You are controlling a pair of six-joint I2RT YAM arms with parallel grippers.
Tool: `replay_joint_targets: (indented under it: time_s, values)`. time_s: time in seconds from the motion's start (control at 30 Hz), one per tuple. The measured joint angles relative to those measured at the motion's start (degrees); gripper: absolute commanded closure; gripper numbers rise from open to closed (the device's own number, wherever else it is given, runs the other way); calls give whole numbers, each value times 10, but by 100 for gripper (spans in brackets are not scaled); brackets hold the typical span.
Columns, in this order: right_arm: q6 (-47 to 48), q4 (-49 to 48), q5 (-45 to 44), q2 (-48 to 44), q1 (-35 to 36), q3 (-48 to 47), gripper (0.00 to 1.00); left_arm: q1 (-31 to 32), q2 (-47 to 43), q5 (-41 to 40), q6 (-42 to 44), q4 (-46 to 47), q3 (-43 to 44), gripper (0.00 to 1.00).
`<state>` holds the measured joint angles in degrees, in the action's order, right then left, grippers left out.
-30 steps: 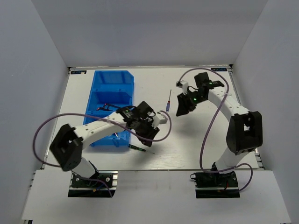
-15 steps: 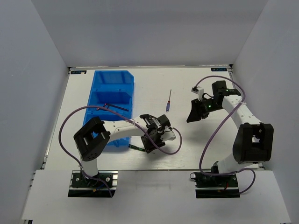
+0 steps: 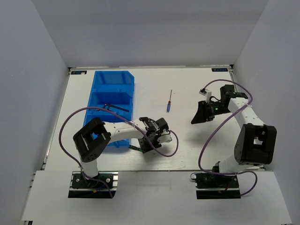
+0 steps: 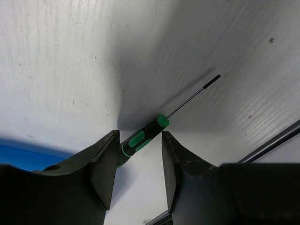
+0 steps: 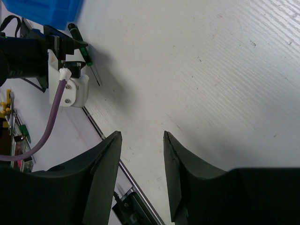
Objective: Sort the tools into containers
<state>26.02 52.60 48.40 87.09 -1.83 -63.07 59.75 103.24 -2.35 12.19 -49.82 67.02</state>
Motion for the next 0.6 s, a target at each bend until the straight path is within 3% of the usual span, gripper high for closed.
replay_joint_targets:
  time_s: [0.33, 0.57, 0.6]
  values:
    - [0, 0, 28, -13, -32, 3, 53, 0, 4, 7, 4, 13, -21, 64]
    - [2, 3, 46, -15, -56, 3, 53, 4, 37, 8, -2, -24, 16, 88]
    - [3, 5, 48, -15, -59, 3, 53, 5, 43, 6, -3, -30, 23, 96]
